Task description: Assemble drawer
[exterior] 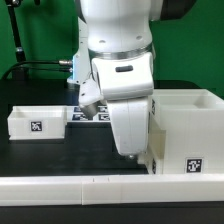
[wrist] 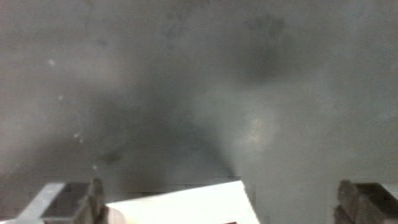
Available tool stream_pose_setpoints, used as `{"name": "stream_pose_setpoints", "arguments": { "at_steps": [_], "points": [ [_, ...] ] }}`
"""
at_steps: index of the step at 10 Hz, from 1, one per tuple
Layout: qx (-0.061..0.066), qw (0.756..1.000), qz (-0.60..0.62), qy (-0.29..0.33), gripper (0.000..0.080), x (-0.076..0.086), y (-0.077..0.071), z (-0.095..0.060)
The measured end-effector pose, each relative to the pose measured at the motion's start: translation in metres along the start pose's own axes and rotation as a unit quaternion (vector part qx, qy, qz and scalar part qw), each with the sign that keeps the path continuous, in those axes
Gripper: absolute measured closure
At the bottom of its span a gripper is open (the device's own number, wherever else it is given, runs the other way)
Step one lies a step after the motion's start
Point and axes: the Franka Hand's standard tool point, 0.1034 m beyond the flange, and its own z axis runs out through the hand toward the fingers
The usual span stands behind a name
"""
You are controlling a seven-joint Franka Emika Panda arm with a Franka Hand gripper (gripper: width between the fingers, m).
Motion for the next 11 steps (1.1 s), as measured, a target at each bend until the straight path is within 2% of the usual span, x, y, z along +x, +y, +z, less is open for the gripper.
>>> {"name": "stream_pose_setpoints", "arguments": {
  "at_steps": [3, 5, 7, 9, 11],
  "points": [
    [0.000, 1.000, 0.009, -0.006, 0.0150, 0.001, 0.001, -0.002],
    [-0.002, 1.000, 0.017, -0.008, 0.0150, -0.011, -0.003, -0.006],
    [-0.008, 0.999, 0.034, -0.012, 0.0150, -0.027, -0.020, -0.019],
    [-0.017, 0.999, 0.047, -0.017, 0.0150, -0.035, -0.037, -0.030],
    [-0.018, 0.999, 0.047, -0.017, 0.0150, -0.036, -0.040, -0.030]
  ]
}}
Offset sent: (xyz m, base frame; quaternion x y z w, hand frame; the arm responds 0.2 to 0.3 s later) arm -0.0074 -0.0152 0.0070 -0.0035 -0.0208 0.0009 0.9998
